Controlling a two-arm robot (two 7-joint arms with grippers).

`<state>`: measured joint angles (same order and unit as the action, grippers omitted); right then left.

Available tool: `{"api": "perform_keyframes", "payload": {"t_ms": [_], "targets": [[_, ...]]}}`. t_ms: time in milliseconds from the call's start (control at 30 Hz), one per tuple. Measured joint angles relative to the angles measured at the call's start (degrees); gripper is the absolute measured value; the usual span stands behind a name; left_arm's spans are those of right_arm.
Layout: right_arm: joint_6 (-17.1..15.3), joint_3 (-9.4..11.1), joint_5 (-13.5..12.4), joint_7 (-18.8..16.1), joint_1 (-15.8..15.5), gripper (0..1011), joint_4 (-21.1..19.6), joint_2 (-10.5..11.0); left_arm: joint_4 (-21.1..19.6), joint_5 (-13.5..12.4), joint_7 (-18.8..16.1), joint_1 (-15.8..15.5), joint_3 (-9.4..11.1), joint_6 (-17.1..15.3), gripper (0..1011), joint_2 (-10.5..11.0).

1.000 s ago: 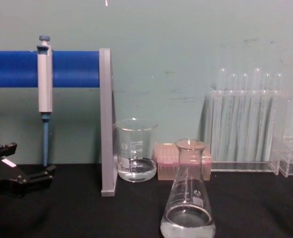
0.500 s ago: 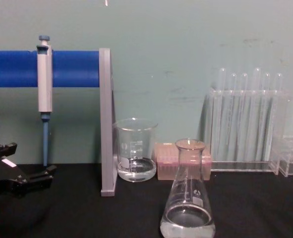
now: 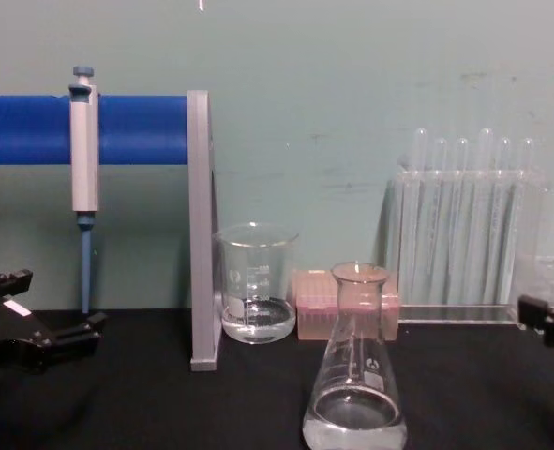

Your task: Grasp the erlenmeyer flask with one hand, shake it three times, then place it back.

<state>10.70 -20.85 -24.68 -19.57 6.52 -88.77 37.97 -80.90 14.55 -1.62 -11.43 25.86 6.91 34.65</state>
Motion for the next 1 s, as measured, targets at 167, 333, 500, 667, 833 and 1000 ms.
{"api": "perform_keyframes", "payload": {"t_ms": [167, 333, 500, 667, 833, 1000], "targets": [[0.1, -0.4, -0.5, -2.6, 0.7, 1000, 0.3, -0.8, 0.0, 0.0, 0.0, 0.0, 0.0, 0.0, 1001, 0.0], [0.3, -0.9, -0.8, -5.5, 1.9, 1000, 1.4, -2.0, 0.0, 0.0, 0.0, 0.0, 0.0, 0.0, 1001, 0.0], [0.3, -1.6, -1.1, -8.1, 3.5, 1000, 2.8, -3.4, 0.0, 0.0, 0.0, 0.0, 0.0, 0.0, 1001, 0.0], [0.1, -2.4, -1.7, -11.0, 5.5, 1000, 5.1, -5.5, 0.0, 0.0, 0.0, 0.0, 0.0, 0.0, 1001, 0.0], [-0.3, -2.9, -1.8, -13.0, 7.5, 1000, 7.6, -7.4, 0.0, 0.0, 0.0, 0.0, 0.0, 0.0, 1001, 0.0], [-0.8, -3.5, -1.9, -15.0, 9.8, 1000, 10.8, -9.8, 0.0, 0.0, 0.0, 0.0, 0.0, 0.0, 1001, 0.0]]}}
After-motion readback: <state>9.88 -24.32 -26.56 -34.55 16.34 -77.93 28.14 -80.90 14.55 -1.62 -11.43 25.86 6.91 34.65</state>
